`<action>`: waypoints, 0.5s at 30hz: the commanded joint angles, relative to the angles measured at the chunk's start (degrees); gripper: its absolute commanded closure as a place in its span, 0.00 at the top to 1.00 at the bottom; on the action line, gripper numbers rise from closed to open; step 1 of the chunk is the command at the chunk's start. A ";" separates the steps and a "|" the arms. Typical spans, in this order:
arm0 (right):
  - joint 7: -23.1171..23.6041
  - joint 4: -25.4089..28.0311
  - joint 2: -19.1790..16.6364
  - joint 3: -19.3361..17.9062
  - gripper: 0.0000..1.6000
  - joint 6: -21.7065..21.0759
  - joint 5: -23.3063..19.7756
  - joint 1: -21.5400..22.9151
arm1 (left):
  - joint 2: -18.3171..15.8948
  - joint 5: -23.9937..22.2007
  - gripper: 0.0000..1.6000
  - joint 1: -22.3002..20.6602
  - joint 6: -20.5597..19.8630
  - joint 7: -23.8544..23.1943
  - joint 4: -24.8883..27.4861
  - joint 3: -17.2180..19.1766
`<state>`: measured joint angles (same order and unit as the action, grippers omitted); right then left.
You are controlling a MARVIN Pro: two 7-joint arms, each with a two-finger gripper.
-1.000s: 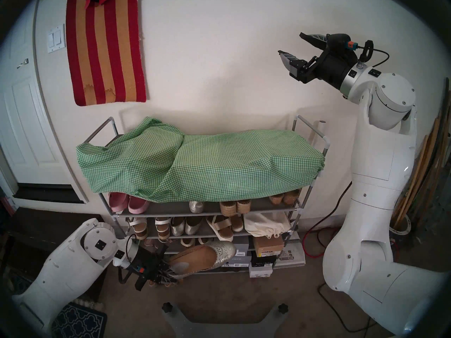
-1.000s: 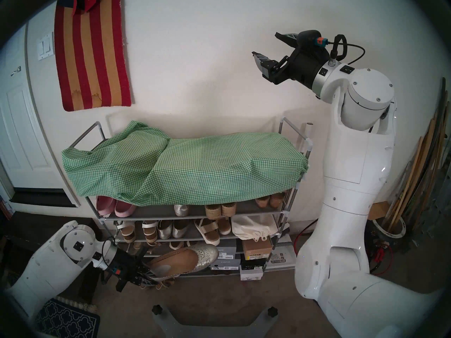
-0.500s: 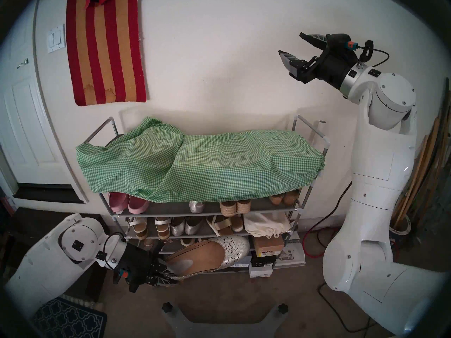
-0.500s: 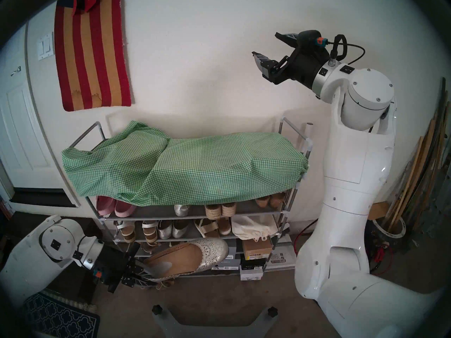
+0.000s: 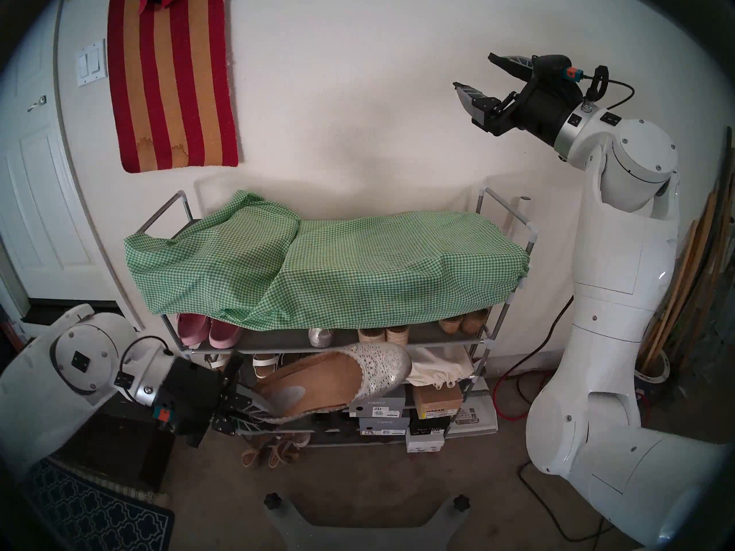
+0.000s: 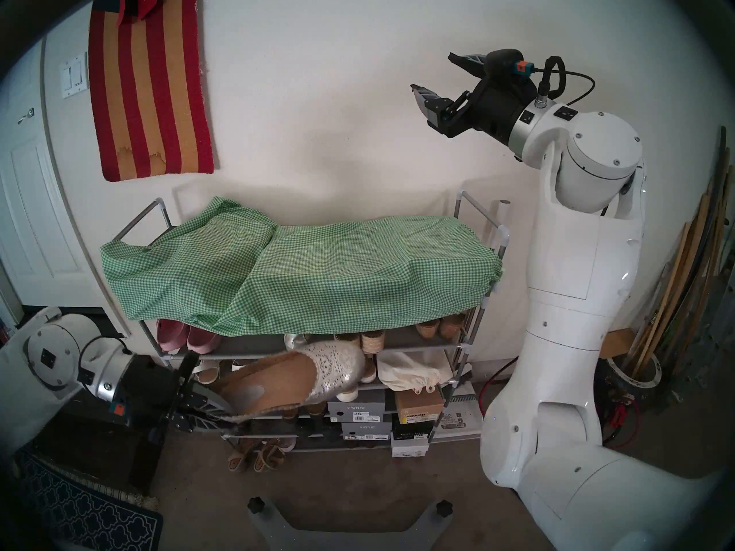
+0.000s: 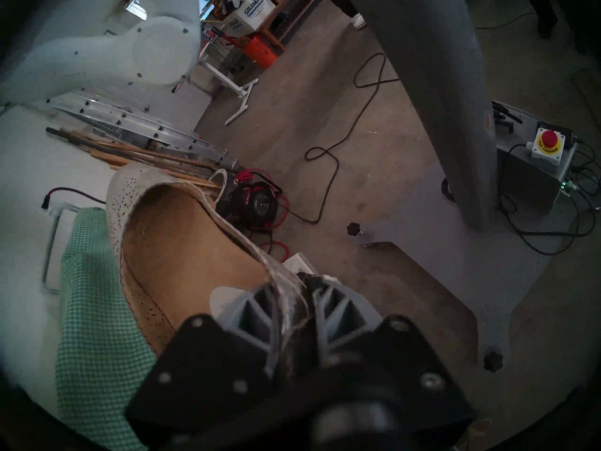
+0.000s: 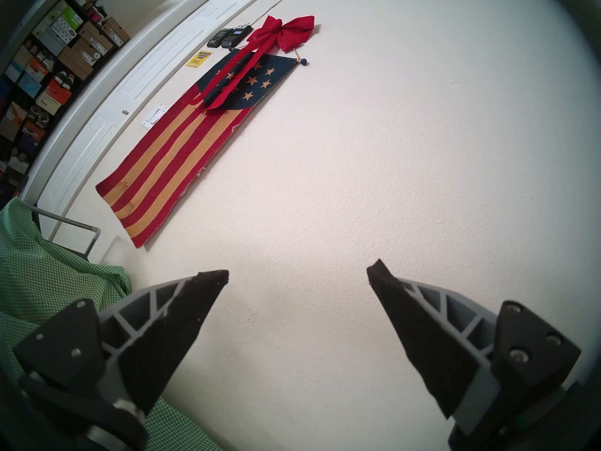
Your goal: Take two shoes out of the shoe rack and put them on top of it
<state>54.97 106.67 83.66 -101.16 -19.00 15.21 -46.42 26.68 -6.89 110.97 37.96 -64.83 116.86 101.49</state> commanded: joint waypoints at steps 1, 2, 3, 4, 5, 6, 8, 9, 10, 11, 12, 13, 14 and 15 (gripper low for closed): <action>0.04 -0.01 0.02 0.04 1.00 -0.01 -0.02 -0.07 | 0.03 -3.83 0.00 -3.23 -3.12 2.44 -2.92 6.44; 0.04 -0.01 0.02 0.04 1.00 -0.01 -0.02 -0.07 | 0.22 -4.12 0.00 -3.99 -3.75 3.00 -3.56 7.03; 0.04 -0.01 0.02 0.04 1.00 -0.01 -0.02 -0.07 | 0.17 -4.73 0.00 -4.66 -4.38 3.37 -4.17 7.57; 0.04 -0.01 0.02 0.04 1.00 -0.01 -0.02 -0.07 | -0.01 -5.36 0.00 -5.21 -5.01 3.61 -4.68 7.98; 0.04 -0.01 0.02 0.04 1.00 -0.01 -0.02 -0.07 | -0.05 -5.71 0.00 -5.98 -5.70 4.08 -5.19 8.41; 0.04 -0.01 0.02 0.04 1.00 -0.01 -0.02 -0.07 | -0.27 -6.04 0.00 -6.79 -6.50 4.47 -5.68 8.77; 0.04 -0.01 0.02 0.04 1.00 -0.01 -0.02 -0.07 | -0.85 -6.89 0.00 -8.48 -8.33 5.33 -6.71 9.01; 0.04 -0.01 0.02 0.04 1.00 -0.01 -0.02 -0.07 | -1.07 -7.22 0.00 -9.46 -9.13 5.94 -7.30 9.08; 0.03 -0.01 0.02 0.04 1.00 -0.01 -0.01 -0.07 | -1.81 -7.45 0.00 -9.36 -9.79 6.79 -7.60 9.71; 0.03 -0.01 0.02 0.04 1.00 -0.01 -0.01 -0.07 | -2.03 -7.46 0.00 -10.89 -10.57 6.94 -8.21 9.17; 0.04 -0.01 0.02 0.04 1.00 -0.01 -0.01 -0.07 | -2.72 -7.66 0.00 -11.28 -11.44 7.73 -8.67 9.20; 0.03 -0.01 0.02 0.04 1.00 -0.01 -0.01 -0.07 | -3.25 -7.78 0.00 -11.98 -12.40 8.53 -9.25 9.04; 0.03 -0.01 0.02 0.04 1.00 -0.01 -0.01 -0.07 | -3.77 -7.75 0.00 -12.76 -13.21 9.07 -9.81 8.73; 0.03 -0.01 0.02 0.04 1.00 -0.01 -0.01 -0.07 | -4.46 -7.85 0.00 -12.90 -13.94 9.89 -10.19 8.62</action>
<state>54.96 106.67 83.66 -101.15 -19.00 15.21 -46.42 25.39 -12.76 103.61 28.39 -59.15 109.03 109.63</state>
